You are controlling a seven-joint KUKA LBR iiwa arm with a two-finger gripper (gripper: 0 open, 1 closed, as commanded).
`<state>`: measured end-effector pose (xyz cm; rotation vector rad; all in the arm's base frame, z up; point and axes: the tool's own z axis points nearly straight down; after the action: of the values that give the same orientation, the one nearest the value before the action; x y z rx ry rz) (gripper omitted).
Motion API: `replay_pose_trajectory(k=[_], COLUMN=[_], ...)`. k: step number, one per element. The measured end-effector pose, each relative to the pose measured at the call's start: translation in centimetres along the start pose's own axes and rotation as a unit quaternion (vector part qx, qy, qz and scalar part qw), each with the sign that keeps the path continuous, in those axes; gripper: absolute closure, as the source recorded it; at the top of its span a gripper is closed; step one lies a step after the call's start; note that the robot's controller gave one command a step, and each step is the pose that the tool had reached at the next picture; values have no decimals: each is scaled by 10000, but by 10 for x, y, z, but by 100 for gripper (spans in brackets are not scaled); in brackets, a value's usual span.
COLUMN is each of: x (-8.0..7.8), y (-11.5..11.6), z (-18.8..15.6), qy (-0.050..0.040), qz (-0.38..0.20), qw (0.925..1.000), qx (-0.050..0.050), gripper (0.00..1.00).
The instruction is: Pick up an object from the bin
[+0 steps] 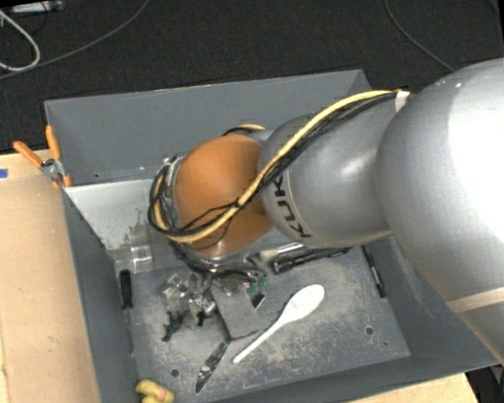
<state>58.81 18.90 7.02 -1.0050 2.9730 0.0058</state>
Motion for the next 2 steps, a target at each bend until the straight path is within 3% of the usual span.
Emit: replay_pose_trajectory(k=[1,2], x=[3,-1], y=[2,1], z=[-36,-78], qy=[46,-9], qz=[8,10], qw=[10000,10000], qx=[-18,5], gripper=[100,100])
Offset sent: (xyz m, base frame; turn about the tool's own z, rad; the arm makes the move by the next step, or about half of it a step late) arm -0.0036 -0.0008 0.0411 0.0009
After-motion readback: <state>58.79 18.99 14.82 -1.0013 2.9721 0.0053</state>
